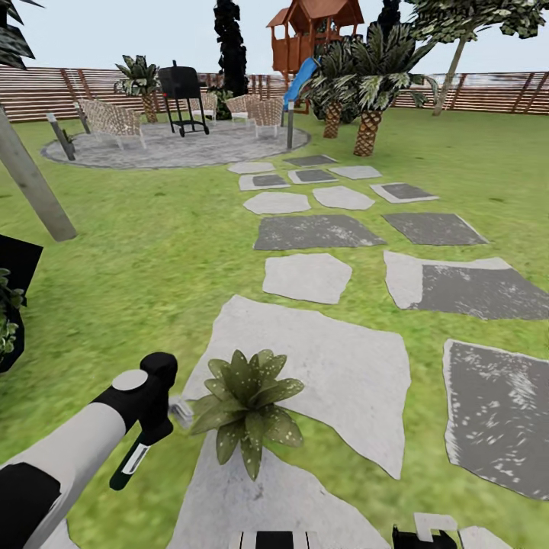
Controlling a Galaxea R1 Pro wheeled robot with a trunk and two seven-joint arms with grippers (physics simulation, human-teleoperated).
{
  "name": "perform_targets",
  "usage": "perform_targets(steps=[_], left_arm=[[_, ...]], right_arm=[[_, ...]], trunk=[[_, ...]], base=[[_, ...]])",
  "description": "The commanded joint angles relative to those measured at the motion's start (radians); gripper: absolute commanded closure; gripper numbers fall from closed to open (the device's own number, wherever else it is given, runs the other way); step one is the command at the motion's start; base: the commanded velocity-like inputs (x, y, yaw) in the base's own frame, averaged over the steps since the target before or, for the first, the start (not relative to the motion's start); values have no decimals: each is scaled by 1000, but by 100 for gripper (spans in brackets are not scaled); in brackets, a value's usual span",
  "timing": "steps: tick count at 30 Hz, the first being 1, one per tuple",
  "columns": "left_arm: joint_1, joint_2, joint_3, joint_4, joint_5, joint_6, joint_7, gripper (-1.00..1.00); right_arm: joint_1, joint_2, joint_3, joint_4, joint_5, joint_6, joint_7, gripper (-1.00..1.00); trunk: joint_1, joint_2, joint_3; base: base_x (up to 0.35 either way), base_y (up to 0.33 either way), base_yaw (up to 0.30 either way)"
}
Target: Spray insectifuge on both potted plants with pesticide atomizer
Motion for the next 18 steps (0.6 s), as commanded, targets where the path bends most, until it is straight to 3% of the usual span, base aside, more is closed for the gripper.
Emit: perform_targets(steps=[1, 4, 9, 13, 18], left_arm=[[0, 1, -5, -2, -6, 10, -9, 100], [17, 5, -3, -2, -6, 10, -8, 100], [22, 2, 0, -6, -5, 11, -7, 100], [22, -6, 58, -13, -8, 10, -6, 100], [27, -9, 68, -7, -6, 10, -7, 100]], right_arm=[[0, -1, 9, 1, -7, -2, -2, -100], [0, -13, 11, 1, -6, -2, -1, -100], [0, -15, 11, -1, -7, -2, -1, -100], [0, -14, 8, -2, -10, -2, -2, -100], [0, -14, 7, -2, -12, -2, -2, -100]], trunk=[[0, 0, -1], [0, 0, -1], [0, 0, -1], [0, 0, -1], [0, 0, -1]], base=[[0, 0, -6], [-23, 66, -2], [-50, 273, 0], [81, 330, -18], [184, 301, -249]])
